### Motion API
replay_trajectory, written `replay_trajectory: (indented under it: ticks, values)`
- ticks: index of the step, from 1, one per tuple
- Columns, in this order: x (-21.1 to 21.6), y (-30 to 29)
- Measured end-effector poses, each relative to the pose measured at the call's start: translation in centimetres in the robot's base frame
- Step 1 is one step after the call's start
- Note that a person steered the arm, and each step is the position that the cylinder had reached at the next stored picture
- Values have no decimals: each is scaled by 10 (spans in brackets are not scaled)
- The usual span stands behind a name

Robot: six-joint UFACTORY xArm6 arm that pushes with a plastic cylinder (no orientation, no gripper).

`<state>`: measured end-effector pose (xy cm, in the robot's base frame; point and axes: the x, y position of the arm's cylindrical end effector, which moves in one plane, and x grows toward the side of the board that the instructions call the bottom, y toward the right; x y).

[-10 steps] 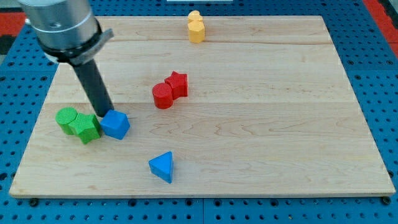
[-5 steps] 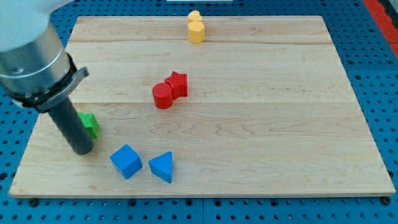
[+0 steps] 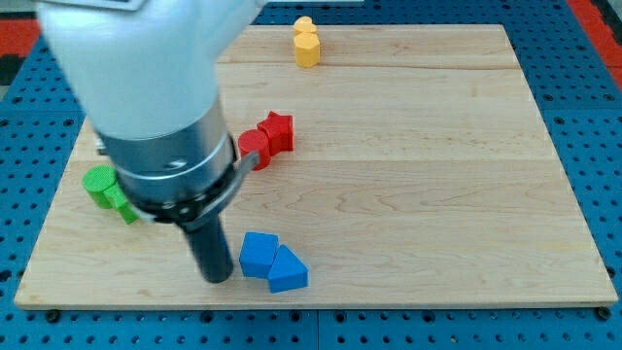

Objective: Place the blue triangle right to the blue cube

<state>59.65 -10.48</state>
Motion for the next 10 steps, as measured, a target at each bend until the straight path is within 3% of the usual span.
replay_trajectory:
  ticks: [1,3,4,6,9,10]
  values:
    - [23,0]
    - [22,85]
    - [22,82]
    - [9,106]
    - [6,217]
    - [-5,228]
